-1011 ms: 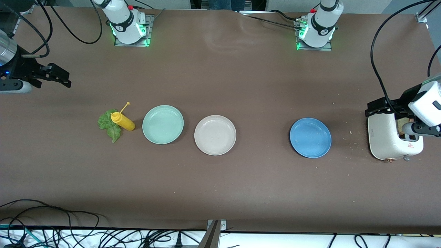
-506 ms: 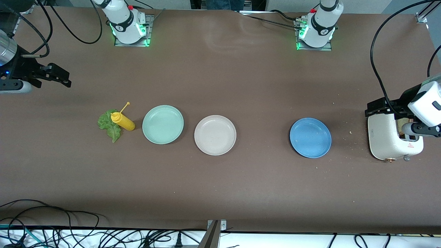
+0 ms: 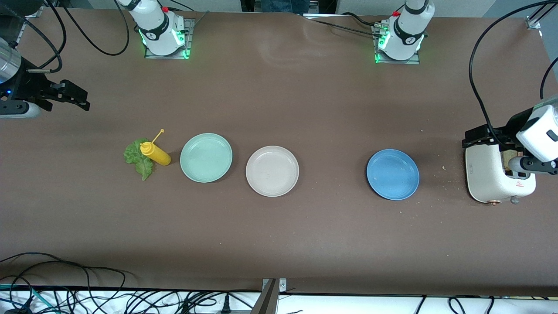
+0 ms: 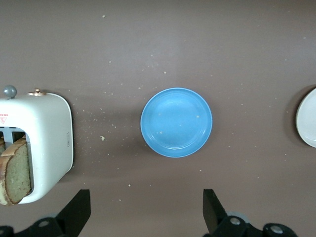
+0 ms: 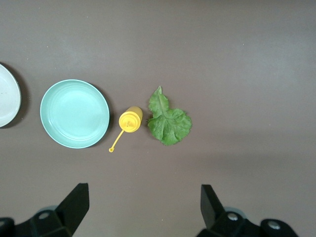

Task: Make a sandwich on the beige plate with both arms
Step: 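Lower the left gripper onto a bread slice in the toaster and grasp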

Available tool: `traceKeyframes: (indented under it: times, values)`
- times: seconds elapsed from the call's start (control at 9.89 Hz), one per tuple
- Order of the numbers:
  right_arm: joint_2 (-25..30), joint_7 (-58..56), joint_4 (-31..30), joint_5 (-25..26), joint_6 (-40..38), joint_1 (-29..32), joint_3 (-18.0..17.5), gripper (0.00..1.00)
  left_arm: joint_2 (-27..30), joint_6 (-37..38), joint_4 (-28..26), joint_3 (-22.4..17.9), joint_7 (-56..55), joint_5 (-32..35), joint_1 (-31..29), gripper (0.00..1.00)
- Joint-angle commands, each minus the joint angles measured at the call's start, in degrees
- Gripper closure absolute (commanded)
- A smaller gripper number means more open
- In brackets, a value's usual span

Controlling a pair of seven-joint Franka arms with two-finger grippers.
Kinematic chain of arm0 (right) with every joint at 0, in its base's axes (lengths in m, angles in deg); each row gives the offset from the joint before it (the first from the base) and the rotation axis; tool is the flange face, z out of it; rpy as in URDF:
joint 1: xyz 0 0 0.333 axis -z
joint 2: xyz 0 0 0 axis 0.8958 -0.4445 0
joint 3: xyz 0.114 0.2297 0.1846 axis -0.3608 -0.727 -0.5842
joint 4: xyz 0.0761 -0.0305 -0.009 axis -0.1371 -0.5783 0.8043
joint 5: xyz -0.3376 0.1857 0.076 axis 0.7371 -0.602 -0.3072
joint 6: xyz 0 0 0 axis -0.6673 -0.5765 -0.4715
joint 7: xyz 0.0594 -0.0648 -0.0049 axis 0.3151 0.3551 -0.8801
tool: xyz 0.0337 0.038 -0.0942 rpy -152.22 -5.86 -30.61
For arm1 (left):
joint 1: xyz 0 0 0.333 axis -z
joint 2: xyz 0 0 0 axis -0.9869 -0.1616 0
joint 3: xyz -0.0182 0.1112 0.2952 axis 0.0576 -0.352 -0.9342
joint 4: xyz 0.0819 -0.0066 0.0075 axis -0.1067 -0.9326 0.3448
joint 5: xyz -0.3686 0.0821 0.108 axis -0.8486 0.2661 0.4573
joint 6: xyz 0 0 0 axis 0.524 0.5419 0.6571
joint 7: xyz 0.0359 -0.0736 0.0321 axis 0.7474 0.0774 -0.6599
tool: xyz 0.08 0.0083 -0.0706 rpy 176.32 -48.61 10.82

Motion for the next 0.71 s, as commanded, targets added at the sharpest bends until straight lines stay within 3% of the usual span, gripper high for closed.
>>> traceKeyframes:
  times: [0.0,0.61]
  values:
    - [0.47,0.45,0.45,-1.03,-0.9,0.08,0.2,0.0,-0.38,-3.08,-3.16,-0.07,7.27,-0.45,-3.76,0.0]
    - [0.47,0.45,0.45,-1.03,-0.81,0.08,0.2,0.0,-0.3,-14.76,-14.32,-0.15,17.14,4.37,-13.18,0.0]
